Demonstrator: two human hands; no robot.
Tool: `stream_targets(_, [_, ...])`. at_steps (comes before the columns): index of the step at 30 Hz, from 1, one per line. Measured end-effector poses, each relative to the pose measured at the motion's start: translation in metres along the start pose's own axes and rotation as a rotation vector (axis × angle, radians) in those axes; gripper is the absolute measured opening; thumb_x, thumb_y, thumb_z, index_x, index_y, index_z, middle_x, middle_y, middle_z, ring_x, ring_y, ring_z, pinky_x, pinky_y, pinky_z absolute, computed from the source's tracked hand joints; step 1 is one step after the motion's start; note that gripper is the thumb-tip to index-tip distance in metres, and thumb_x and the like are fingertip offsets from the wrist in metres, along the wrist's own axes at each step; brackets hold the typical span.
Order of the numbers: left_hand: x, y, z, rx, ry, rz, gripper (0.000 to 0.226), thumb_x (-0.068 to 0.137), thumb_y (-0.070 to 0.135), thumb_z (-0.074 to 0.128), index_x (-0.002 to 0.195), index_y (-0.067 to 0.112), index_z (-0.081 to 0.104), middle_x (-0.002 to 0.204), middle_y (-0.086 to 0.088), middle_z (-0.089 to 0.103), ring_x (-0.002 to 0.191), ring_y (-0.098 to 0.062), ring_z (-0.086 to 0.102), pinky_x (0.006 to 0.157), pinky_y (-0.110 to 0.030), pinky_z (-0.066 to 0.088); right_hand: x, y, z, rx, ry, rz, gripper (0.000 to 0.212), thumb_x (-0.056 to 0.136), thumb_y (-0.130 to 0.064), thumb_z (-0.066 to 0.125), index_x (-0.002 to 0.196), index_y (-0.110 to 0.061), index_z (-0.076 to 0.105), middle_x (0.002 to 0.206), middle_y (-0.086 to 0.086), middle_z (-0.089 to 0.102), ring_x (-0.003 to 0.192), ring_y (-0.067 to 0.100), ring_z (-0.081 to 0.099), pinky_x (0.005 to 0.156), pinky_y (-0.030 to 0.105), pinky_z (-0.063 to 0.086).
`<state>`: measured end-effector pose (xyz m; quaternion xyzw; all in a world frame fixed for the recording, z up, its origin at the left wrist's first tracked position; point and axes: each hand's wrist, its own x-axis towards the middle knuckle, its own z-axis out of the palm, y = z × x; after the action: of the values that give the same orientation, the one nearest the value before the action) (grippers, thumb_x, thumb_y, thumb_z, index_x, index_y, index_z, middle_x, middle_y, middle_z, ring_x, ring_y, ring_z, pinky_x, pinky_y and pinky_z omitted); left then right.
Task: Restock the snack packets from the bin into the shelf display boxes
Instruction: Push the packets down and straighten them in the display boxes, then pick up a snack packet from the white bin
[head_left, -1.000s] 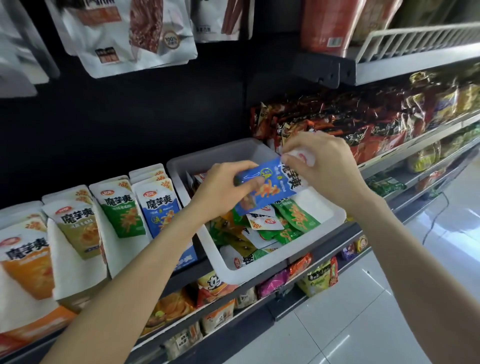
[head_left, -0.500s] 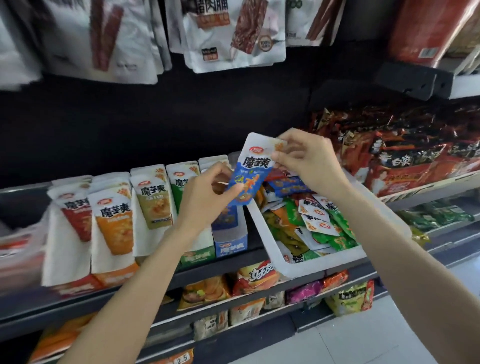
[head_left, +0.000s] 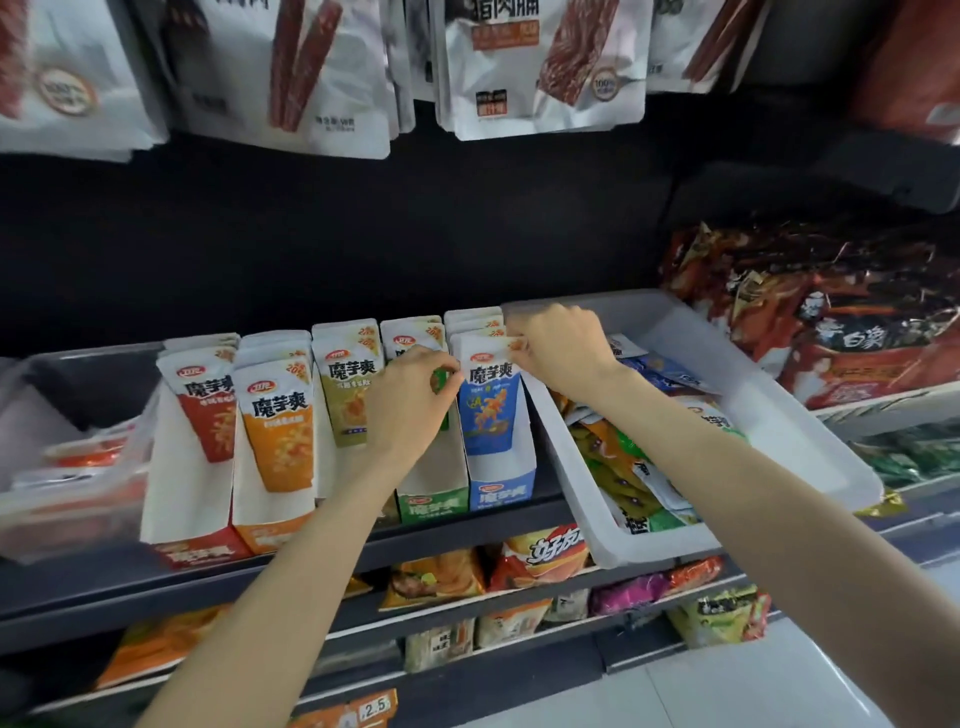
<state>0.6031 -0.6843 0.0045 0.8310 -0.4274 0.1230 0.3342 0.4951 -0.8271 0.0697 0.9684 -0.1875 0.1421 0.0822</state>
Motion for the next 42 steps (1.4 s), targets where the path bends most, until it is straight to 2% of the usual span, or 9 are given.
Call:
stream_targets(7, [0.005,0.004,0.012,0.024,0.131,-0.001,0.032,0.082,0.027,0.071,0.109,0.015,0.057,0.108,-0.004,0.058,0.085,-0.022,0.062,0.061,-0.030,0.045,0.003,-0.001,0.021,0.093,0.027,0.037,0.029,0.091,-0.024,0.054,0.118,-0.014,0.053,0.114,0.006,0.060,0.104,0.027,0.057,0.074,0.036,0.046])
stream_targets(15, [-0.005,0.043,0.004,-0.225,0.092,0.233,0.024,0.091,0.024,0.057,0.113,0.015,0.056,0.110,0.000,0.056,0.092,-0.011,0.051,0.079,-0.020,0.039,-0.076,0.062,-0.007,0.301,0.232,0.208,0.013,0.085,-0.027,0.066,0.093,-0.017,0.061,0.090,-0.002,0.063,0.086,0.021,0.060,0.068,0.035,0.048])
stream_targets(18, [-0.010,0.078,0.007,-0.298,-0.054,0.463,0.023,0.092,0.029,0.050,0.108,0.016,0.060,0.102,0.006,0.057,0.098,-0.009,0.048,0.087,-0.019,0.033,-0.118,0.109,-0.016,0.309,-0.014,0.385,0.019,0.085,-0.031,0.067,0.099,-0.018,0.066,0.090,-0.005,0.066,0.089,0.021,0.064,0.072,0.029,0.047])
stream_targets(22, [-0.005,0.123,0.029,-0.292,-0.295,0.564,0.018,0.091,0.028,0.058,0.107,0.020,0.062,0.103,0.012,0.060,0.100,-0.007,0.048,0.086,-0.022,0.033,-0.149,0.142,-0.010,0.054,-0.543,0.477,0.068,0.082,-0.064,0.056,0.136,-0.023,0.046,0.119,0.002,0.064,0.107,0.023,0.060,0.086,0.032,0.048])
stream_targets(25, [0.004,0.144,0.052,-0.248,-0.478,0.586,0.024,0.092,0.032,0.057,0.114,0.022,0.061,0.114,0.006,0.061,0.109,-0.011,0.052,0.090,-0.025,0.035,-0.157,0.145,0.003,-0.003,-0.624,0.476,0.075,0.083,-0.065,0.052,0.141,-0.018,0.039,0.111,0.010,0.065,0.101,0.025,0.060,0.073,0.029,0.042])
stream_targets(29, [0.013,0.159,0.079,0.072,-0.689,0.675,0.043,0.090,0.049,0.054,0.127,0.028,0.054,0.130,0.007,0.055,0.119,-0.013,0.049,0.100,-0.032,0.031,-0.155,0.151,0.008,0.076,-0.631,0.514,0.063,0.085,-0.060,0.055,0.125,-0.012,0.054,0.097,0.006,0.066,0.093,0.023,0.061,0.077,0.033,0.047])
stream_targets(34, [0.017,0.159,0.083,0.061,-0.715,0.644,0.051,0.085,0.056,0.057,0.127,0.027,0.057,0.121,0.009,0.062,0.110,-0.011,0.056,0.097,-0.032,0.037,-0.157,0.141,-0.005,-0.103,-0.252,0.521,0.025,0.092,-0.025,0.051,0.105,-0.008,0.065,0.090,0.012,0.066,0.078,0.031,0.061,0.062,0.029,0.041])
stream_targets(38, [0.013,0.170,0.074,-0.578,-0.744,0.125,0.057,0.079,0.070,0.053,0.117,0.029,0.061,0.111,0.007,0.068,0.101,-0.009,0.064,0.095,-0.038,0.049,-0.166,0.124,-0.020,0.010,0.243,0.557,0.016,0.089,-0.013,0.050,0.093,-0.009,0.065,0.074,0.007,0.067,0.063,0.030,0.060,0.058,0.032,0.049])
stream_targets(42, [0.011,0.179,0.062,-1.070,-0.564,-0.250,0.057,0.066,0.068,0.064,0.110,0.032,0.059,0.105,0.006,0.071,0.100,-0.015,0.067,0.097,-0.041,0.048,-0.170,0.089,-0.011,-0.018,0.623,0.344,0.017,0.087,-0.012,0.054,0.077,-0.012,0.068,0.069,0.000,0.067,0.056,0.019,0.061,0.043,0.029,0.050])
